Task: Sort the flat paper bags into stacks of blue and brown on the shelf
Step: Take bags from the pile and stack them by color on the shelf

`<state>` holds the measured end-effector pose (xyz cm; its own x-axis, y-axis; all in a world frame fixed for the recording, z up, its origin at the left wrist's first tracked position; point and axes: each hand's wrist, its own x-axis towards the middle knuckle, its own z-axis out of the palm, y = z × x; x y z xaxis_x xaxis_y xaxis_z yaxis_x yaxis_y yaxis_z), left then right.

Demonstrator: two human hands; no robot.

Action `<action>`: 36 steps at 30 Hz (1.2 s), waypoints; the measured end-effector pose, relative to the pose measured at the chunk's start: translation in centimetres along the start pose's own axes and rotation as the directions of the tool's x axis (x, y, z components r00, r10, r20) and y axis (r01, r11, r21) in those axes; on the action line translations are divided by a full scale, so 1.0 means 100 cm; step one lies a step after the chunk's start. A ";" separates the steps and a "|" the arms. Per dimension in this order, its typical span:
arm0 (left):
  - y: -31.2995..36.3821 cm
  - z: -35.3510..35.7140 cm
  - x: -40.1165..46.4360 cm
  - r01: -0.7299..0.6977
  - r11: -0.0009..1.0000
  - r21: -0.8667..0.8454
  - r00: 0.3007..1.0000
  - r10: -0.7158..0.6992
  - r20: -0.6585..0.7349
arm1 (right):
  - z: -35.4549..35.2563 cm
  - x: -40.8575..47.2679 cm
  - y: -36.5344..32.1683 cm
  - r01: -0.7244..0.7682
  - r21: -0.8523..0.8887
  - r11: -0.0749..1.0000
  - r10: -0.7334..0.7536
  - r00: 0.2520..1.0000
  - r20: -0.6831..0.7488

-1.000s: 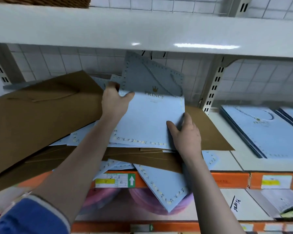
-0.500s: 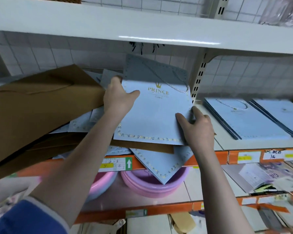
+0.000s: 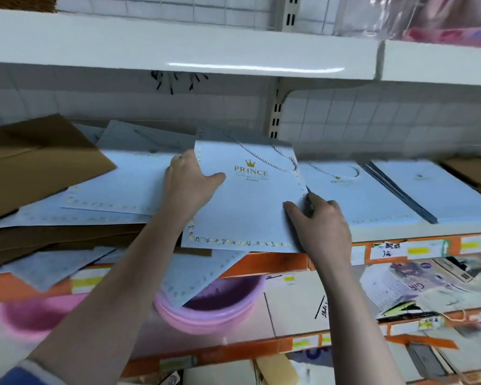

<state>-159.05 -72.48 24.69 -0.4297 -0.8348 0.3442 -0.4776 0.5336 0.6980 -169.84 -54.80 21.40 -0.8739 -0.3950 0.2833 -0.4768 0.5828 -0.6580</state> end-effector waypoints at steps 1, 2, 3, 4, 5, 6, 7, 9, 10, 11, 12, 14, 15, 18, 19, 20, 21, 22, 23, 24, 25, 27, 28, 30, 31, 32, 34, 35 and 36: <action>0.012 0.014 -0.003 -0.004 1.000 0.008 1.000 0.004 -0.003 | -0.007 0.009 0.015 0.001 -0.008 1.000 -0.001 1.000 0.010; 0.023 0.029 -0.007 -0.009 1.000 0.012 1.000 0.009 -0.005 | -0.014 0.018 0.030 0.006 -0.013 1.000 -0.005 1.000 0.020; 0.035 0.045 -0.011 -0.011 1.000 0.011 1.000 0.011 -0.008 | -0.022 0.029 0.047 0.016 -0.017 1.000 -0.015 0.999 0.029; 0.047 0.061 -0.015 -0.008 1.000 0.008 1.000 0.008 -0.008 | -0.031 0.039 0.063 0.029 -0.020 0.999 -0.028 0.999 0.038; 0.059 0.077 -0.018 -0.007 1.000 0.003 1.000 0.007 -0.007 | -0.039 0.050 0.080 0.044 -0.021 0.999 -0.043 0.998 0.046; 0.072 0.093 -0.022 -0.006 1.000 -0.005 1.000 0.006 -0.008 | -0.048 0.062 0.095 0.063 -0.022 0.998 -0.062 0.997 0.051; 0.084 0.108 -0.026 -0.001 1.000 -0.017 1.000 0.001 -0.008 | -0.056 0.073 0.110 0.080 -0.027 0.996 -0.079 0.996 0.051; 0.106 0.137 -0.033 0.010 0.999 -0.037 1.000 -0.010 0.004 | -0.071 0.092 0.135 0.087 -0.042 0.995 -0.086 0.995 0.042; 0.115 0.150 -0.034 0.019 0.999 -0.037 1.000 -0.019 0.007 | -0.077 0.101 0.145 0.089 -0.045 0.995 -0.088 0.995 0.042; 0.123 0.161 -0.036 0.028 0.999 -0.026 1.000 -0.028 0.006 | -0.083 0.109 0.154 0.092 -0.045 0.995 -0.090 0.995 0.048; 0.130 0.171 -0.036 0.036 0.999 -0.005 0.999 -0.036 0.005 | -0.087 0.116 0.162 0.097 -0.043 0.994 -0.095 0.994 0.054; 0.140 0.187 -0.035 0.048 0.998 0.051 0.999 -0.048 -0.002 | -0.093 0.128 0.175 0.111 -0.045 0.993 -0.108 0.992 0.061; 0.144 0.195 -0.035 0.052 0.996 0.071 0.999 -0.051 -0.006 | -0.094 0.134 0.180 0.119 -0.047 0.992 -0.116 0.991 0.062; 0.152 0.213 -0.032 0.043 0.994 0.098 0.999 -0.042 -0.003 | -0.096 0.148 0.193 0.125 -0.050 0.991 -0.122 0.991 0.059; 0.153 0.217 -0.031 0.039 0.994 0.104 0.999 -0.040 -0.001 | -0.095 0.152 0.197 0.126 -0.051 0.991 -0.123 0.990 0.062; 0.154 0.222 -0.030 0.037 0.994 0.105 0.999 -0.037 0.000 | -0.094 0.156 0.200 0.129 -0.052 0.990 -0.125 0.990 0.065; 0.153 0.226 -0.030 0.037 0.994 0.101 0.999 -0.037 -0.002 | -0.092 0.159 0.203 0.130 -0.053 0.990 -0.127 0.990 0.067; 0.153 0.231 -0.030 0.039 0.995 0.096 0.999 -0.039 -0.003 | -0.090 0.162 0.205 0.129 -0.054 0.990 -0.125 0.990 0.068; 0.154 0.236 -0.029 0.044 0.995 0.093 0.999 -0.044 0.000 | -0.088 0.165 0.208 0.126 -0.059 0.990 -0.122 0.990 0.069; 0.154 0.241 -0.029 0.051 0.994 0.093 0.999 -0.052 0.007 | -0.086 0.168 0.210 0.121 -0.071 0.990 -0.116 0.991 0.073; 0.153 0.245 -0.028 0.062 0.993 0.098 0.998 -0.063 0.014 | -0.084 0.170 0.211 0.118 -0.090 0.989 -0.110 0.990 0.082; 0.151 0.251 -0.025 0.070 0.991 0.114 0.997 -0.072 0.019 | -0.081 0.175 0.213 0.118 -0.133 0.984 -0.104 0.989 0.106; 0.151 0.253 -0.022 0.070 0.991 0.116 0.997 -0.072 0.014 | -0.079 0.178 0.213 0.123 -0.157 0.980 -0.106 0.988 0.116; 0.148 0.256 -0.019 0.071 0.990 0.122 0.997 -0.071 -0.005 | -0.076 0.184 0.211 0.137 -0.213 0.967 -0.109 0.984 0.138; 0.147 0.257 -0.018 0.076 0.989 0.128 0.997 -0.075 -0.010 | -0.073 0.187 0.210 0.144 -0.236 0.961 -0.109 0.982 0.152; 0.145 0.258 -0.016 0.079 0.987 0.137 0.997 -0.078 -0.012 | -0.071 0.189 0.209 0.151 -0.250 0.956 -0.111 0.980 0.167; 0.140 0.260 -0.012 0.080 0.982 0.173 0.997 -0.082 0.005 | -0.065 0.191 0.207 0.168 -0.267 0.949 -0.121 0.976 0.183; 0.138 0.262 -0.010 0.075 0.978 0.192 0.997 -0.080 0.019 | -0.062 0.192 0.206 0.176 -0.279 0.944 -0.127 0.975 0.184; 0.136 0.263 -0.008 0.068 0.975 0.211 0.996 -0.077 0.033 | -0.060 0.193 0.206 0.182 -0.291 0.939 -0.131 0.974 0.183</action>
<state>-185.34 -60.96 17.38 -0.4166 -0.8685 0.2686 -0.6565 0.4918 0.5720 -197.11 -46.20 17.49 -0.7713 -0.5917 0.2347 -0.6341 0.6823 -0.3639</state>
